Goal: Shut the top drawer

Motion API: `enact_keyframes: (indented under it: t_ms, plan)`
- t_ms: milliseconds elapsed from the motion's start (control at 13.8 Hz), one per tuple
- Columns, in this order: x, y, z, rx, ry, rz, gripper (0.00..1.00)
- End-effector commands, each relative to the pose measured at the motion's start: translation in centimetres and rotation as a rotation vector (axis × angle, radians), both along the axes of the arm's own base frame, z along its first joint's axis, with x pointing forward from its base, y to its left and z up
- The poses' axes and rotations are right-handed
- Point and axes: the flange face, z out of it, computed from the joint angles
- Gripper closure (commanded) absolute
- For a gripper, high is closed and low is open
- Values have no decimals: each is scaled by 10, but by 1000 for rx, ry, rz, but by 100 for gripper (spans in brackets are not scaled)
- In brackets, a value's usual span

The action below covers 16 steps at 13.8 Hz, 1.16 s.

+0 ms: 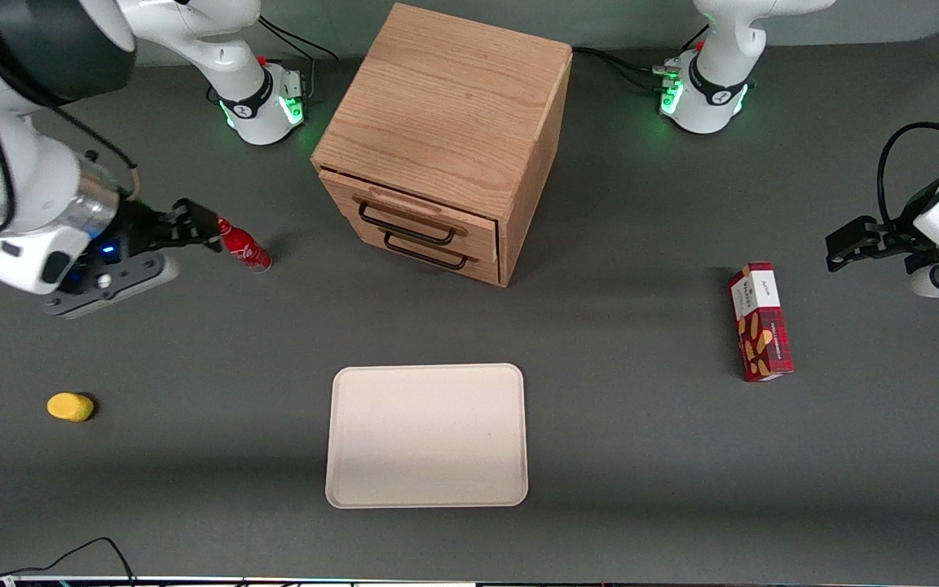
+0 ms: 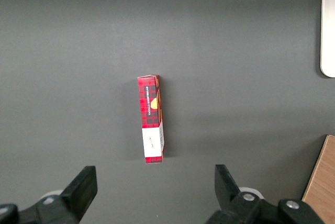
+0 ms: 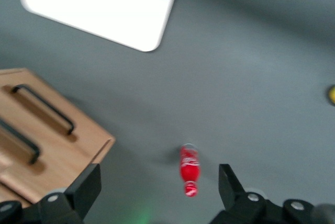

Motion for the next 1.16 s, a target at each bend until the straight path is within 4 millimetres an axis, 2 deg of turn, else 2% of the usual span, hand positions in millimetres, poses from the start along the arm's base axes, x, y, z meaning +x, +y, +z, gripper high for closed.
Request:
enact_keyframes:
  t_ms: [0, 72, 144, 289, 361, 650, 1084]
  plan:
    - [6, -38, 6, -48, -24, -80, 0]
    - [9, -54, 1, -51, -23, -98, 0]
    - [4, -67, -10, -53, -6, -118, 0]
    - [-21, -79, -19, -46, -70, -138, 0]
    - [-25, -83, -21, -45, -83, -150, 0]
    - [-16, -123, -22, -48, -85, -205, 0]
    - [-15, -125, -10, -45, -105, -224, 0]
